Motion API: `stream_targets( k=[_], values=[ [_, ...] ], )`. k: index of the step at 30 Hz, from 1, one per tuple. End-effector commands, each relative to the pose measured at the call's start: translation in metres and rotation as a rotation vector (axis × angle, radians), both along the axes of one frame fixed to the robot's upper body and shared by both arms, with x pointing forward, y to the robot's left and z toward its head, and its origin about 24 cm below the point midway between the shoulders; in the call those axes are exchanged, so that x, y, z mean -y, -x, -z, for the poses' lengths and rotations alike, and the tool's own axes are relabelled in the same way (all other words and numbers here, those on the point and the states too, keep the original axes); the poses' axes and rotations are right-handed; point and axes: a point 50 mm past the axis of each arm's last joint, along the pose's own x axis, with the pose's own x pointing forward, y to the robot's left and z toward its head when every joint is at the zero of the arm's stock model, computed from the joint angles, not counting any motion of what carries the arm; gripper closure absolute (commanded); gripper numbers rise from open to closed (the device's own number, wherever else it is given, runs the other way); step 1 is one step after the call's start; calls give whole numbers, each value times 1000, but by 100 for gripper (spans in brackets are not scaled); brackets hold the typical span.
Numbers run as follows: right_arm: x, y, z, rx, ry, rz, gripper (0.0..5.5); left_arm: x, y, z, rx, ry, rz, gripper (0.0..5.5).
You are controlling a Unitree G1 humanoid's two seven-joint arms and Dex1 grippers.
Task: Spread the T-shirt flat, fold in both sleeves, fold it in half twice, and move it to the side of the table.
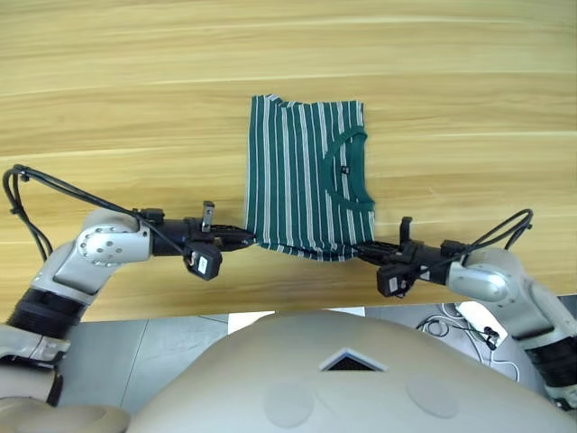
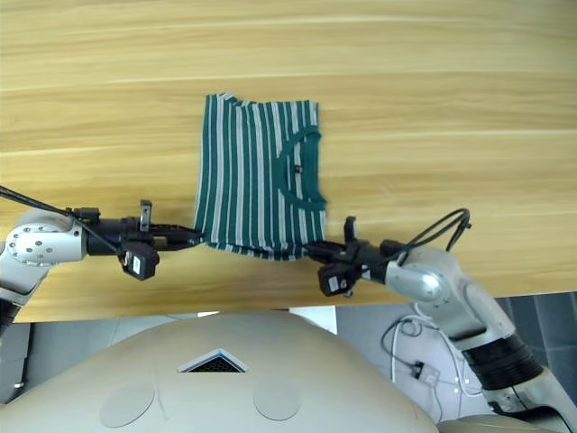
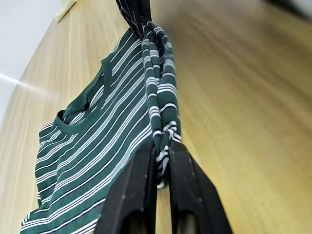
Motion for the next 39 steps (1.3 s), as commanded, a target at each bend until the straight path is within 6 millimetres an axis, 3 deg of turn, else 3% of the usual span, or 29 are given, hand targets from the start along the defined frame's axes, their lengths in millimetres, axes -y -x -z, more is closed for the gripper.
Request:
stream_targets(
  k=[1,4,6,15,21,28,34,38,39],
  values=[
    [5,15,-23,8,-42,-65,538,-12,10,-10,-44,-2,1,532],
    [7,22,-34,15,-89,-79,538,-16,11,-13,-67,19,-21,532],
    [10,12,-37,57,-86,-39,538,-20,0,-10,-52,13,-72,532],
    [15,-70,-34,317,8,224,538,-10,-66,-17,135,132,-309,532],
    [12,-105,-28,409,56,303,538,2,-106,-20,282,116,-370,532],
    [5,-142,-9,446,114,364,538,12,-148,2,394,-12,-432,532],
    [-3,-148,13,426,165,348,538,26,-158,25,418,-62,-416,532],
    [-6,-137,25,388,194,319,538,37,-164,33,399,-9,-463,532],
    [-6,-134,27,380,202,308,510,37,-166,34,401,-4,-480,532]
  ],
)
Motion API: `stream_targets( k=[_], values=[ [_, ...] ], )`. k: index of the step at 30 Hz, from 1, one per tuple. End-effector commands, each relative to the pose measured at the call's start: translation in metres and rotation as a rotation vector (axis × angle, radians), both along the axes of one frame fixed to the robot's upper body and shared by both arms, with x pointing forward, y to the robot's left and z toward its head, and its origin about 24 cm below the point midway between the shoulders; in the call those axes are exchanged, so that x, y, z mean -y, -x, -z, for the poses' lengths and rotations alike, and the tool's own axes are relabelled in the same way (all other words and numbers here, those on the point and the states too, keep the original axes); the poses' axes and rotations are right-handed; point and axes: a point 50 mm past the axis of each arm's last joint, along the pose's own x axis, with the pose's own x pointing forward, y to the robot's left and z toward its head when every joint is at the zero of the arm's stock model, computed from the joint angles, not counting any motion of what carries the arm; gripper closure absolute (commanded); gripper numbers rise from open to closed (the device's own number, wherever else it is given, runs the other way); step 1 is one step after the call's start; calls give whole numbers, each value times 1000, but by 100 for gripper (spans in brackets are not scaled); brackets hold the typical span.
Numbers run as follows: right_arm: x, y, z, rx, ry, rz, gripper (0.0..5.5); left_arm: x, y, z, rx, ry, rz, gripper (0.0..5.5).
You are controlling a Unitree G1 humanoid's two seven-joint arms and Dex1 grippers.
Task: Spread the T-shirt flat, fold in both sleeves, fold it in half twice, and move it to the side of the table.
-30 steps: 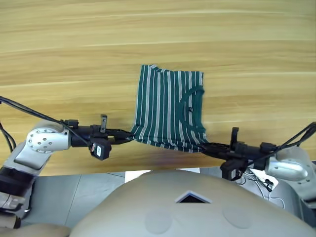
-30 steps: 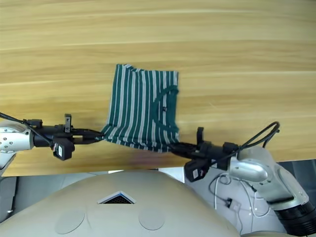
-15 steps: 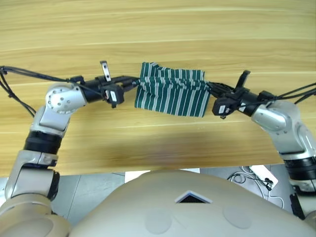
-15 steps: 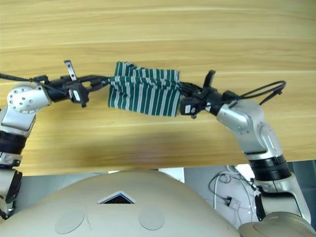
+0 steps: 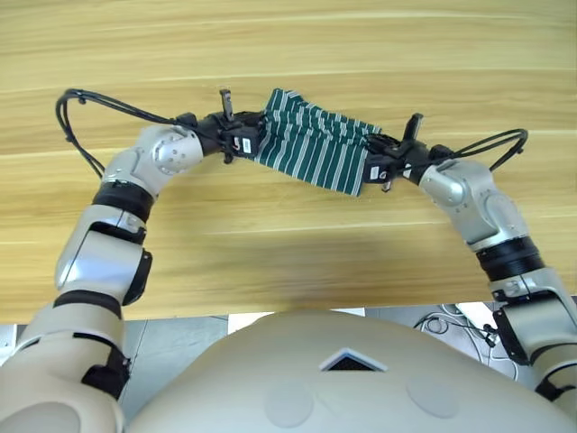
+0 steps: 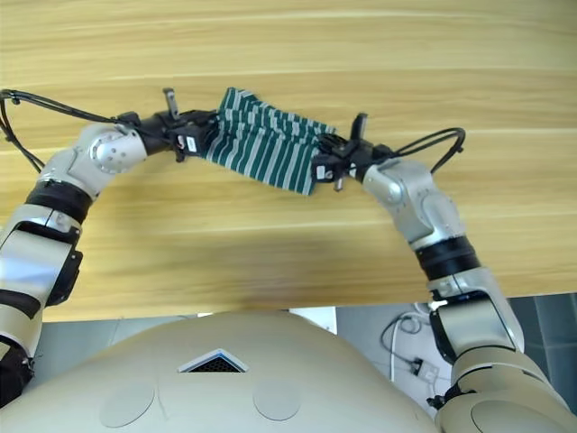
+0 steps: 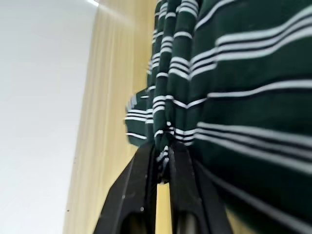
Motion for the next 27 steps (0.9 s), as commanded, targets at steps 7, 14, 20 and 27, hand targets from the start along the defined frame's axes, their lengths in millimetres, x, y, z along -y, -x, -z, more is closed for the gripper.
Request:
stream_targets(
  k=[7,14,20,27],
  values=[
    [9,37,-7,-52,6,-7,394,3,-20,-5,40,72,-126,407],
    [36,14,-30,68,-100,240,272,-9,-40,-50,138,482,-292,339],
    [41,-3,-51,118,-304,424,172,-20,-23,-35,80,432,-233,339],
    [22,-16,-73,175,-501,426,59,-20,25,18,-183,132,9,339]
  ],
)
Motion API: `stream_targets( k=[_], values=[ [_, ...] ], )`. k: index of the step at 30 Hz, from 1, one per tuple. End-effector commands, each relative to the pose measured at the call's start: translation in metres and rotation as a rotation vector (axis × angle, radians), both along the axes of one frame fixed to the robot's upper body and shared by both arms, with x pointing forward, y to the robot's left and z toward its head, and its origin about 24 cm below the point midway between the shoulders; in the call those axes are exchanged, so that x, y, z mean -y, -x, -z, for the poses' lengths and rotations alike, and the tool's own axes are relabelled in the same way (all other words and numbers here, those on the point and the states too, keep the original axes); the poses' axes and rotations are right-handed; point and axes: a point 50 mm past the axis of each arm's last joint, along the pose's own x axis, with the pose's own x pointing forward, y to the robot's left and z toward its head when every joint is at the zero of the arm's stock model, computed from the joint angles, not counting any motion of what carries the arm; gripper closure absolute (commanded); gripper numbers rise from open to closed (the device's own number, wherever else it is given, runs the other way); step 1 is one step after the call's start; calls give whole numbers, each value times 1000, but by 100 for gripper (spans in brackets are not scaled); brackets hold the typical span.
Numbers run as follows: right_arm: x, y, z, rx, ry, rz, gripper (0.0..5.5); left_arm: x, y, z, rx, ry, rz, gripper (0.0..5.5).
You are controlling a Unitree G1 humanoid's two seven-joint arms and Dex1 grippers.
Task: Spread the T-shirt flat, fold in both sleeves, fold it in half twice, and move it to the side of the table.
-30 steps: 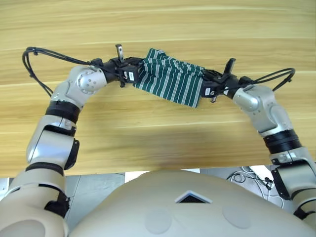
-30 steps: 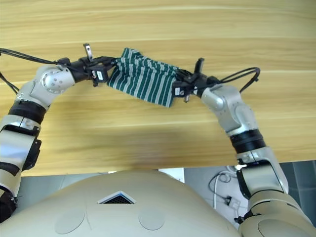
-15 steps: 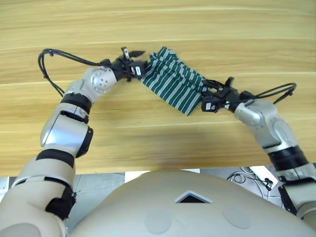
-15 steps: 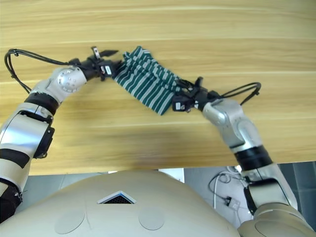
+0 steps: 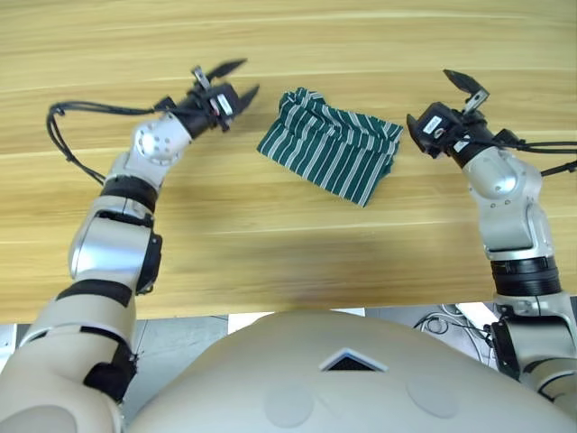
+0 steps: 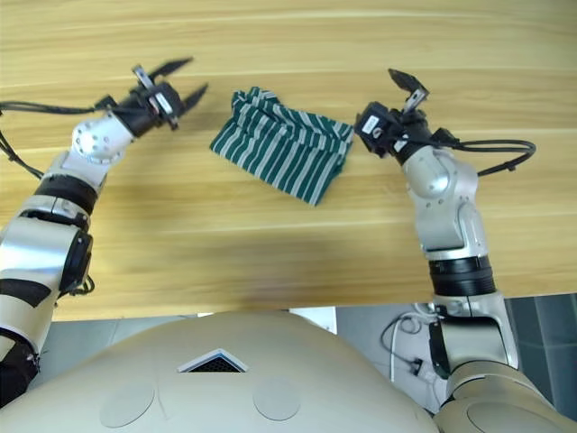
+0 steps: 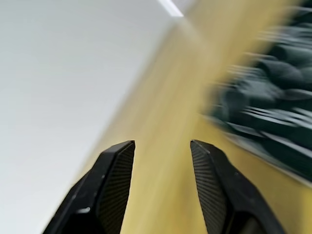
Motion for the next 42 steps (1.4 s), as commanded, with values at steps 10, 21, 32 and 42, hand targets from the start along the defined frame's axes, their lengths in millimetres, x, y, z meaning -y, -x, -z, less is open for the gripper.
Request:
stream_targets(
  k=[10,21,32,42],
  values=[
    [-62,-21,-8,87,-71,-126,13,3,8,7,-58,-160,120,339],
    [-88,-24,5,70,-54,-185,13,12,6,-13,74,-130,152,339],
    [-100,-25,1,100,-95,-216,13,21,19,4,40,-258,212,339],
    [-139,-25,-8,135,-185,-361,13,21,25,30,38,-420,235,339]
  ],
)
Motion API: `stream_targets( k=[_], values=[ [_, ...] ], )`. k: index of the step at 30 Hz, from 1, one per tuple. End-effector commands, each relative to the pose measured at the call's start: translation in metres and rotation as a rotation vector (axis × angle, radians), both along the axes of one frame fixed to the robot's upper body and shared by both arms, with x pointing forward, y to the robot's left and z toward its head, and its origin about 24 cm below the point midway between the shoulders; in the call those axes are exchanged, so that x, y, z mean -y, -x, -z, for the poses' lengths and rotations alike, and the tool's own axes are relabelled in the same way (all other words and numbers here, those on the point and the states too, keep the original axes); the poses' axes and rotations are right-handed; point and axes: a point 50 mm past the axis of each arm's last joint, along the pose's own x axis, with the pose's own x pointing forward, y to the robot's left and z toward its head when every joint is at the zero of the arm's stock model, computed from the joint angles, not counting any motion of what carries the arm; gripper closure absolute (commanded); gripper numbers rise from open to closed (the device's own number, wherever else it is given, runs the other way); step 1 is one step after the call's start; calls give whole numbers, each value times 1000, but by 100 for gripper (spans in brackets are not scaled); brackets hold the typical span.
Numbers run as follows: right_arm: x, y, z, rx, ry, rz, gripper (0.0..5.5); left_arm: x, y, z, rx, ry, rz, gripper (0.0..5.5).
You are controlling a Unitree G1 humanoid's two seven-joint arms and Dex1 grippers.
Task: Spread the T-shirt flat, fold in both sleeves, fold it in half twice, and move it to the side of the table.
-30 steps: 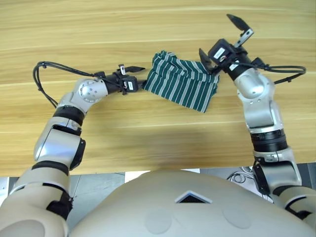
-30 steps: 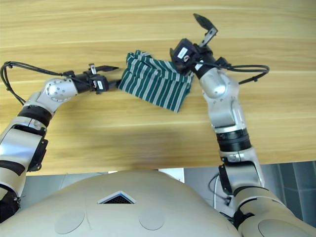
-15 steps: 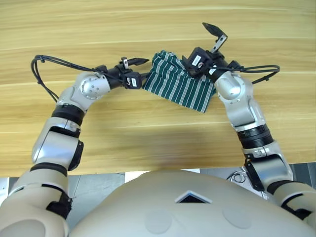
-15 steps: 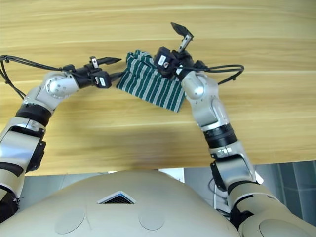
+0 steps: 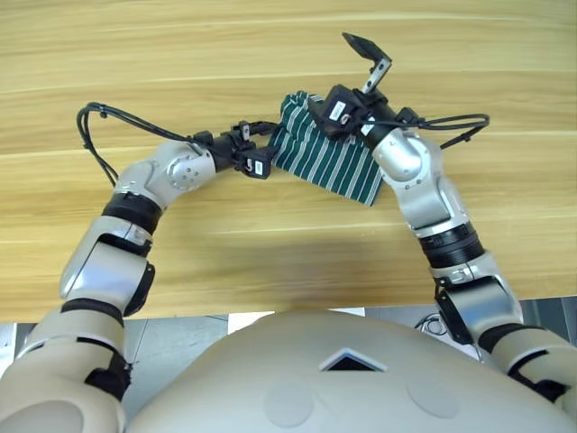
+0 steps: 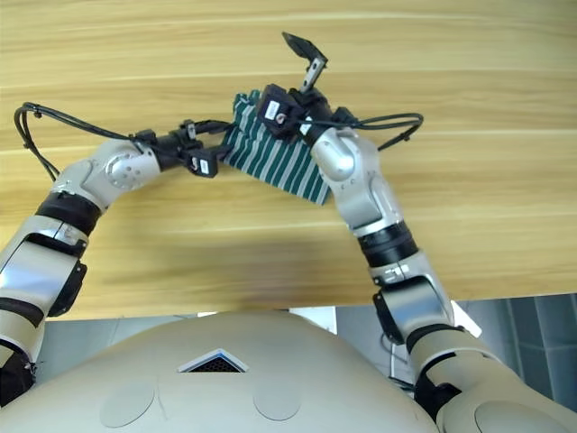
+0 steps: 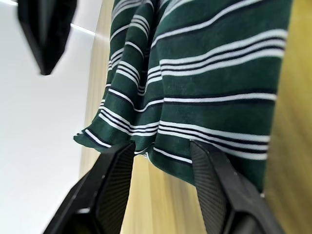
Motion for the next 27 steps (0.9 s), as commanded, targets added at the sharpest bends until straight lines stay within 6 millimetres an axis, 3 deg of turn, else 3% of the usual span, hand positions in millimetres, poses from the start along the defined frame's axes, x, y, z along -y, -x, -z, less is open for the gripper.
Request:
stream_targets(
  k=[1,8,17,24,27],
  values=[
    [-17,-3,-6,11,-34,-61,13,-9,13,26,-81,-129,-2,339],
    [-33,-13,14,-61,-22,-86,13,-6,14,27,-79,-120,12,339],
    [-25,-37,35,-118,-25,-17,13,-1,16,28,-79,-108,25,339],
    [9,-57,51,-154,11,134,13,-2,17,31,-81,-115,20,339],
    [33,-69,43,-162,-58,211,13,-2,16,30,-71,-114,18,339]
  ],
)
